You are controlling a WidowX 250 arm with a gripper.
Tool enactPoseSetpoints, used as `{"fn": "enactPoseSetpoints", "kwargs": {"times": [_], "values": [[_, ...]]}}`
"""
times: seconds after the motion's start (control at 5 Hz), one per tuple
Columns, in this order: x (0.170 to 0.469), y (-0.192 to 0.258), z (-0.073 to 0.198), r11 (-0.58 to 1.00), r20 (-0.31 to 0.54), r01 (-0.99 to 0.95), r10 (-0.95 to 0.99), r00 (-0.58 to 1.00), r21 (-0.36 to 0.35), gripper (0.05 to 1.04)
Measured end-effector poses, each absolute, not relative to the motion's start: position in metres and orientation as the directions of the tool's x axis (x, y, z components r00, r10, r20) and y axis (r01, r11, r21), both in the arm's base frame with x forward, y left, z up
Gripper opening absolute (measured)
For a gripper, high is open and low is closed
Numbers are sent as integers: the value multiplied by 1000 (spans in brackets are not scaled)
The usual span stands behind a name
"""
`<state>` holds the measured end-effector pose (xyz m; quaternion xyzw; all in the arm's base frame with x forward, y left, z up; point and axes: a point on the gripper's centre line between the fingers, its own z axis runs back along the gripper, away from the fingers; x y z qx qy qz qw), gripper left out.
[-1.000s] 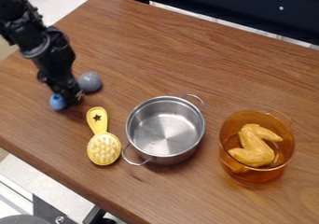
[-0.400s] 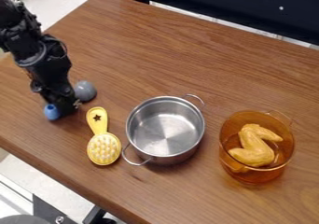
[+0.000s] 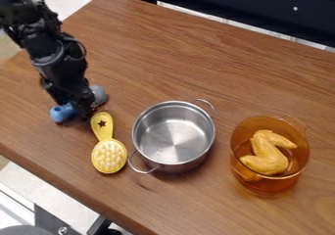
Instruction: Moved the blue object to the left lower side of the table
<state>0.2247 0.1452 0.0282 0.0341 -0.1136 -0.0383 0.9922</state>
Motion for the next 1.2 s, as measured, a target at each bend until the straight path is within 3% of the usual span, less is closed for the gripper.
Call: {"fn": "enactPoseSetpoints", "kwargs": {"times": [0.2,0.8,1.2], "values": [[225,143,29,996,220,69,-81,972,62,1001],[244,136,69,996,217,84,-81,973,-2,999],[261,108,87,990,227,137,-136,964,10,999]]}}
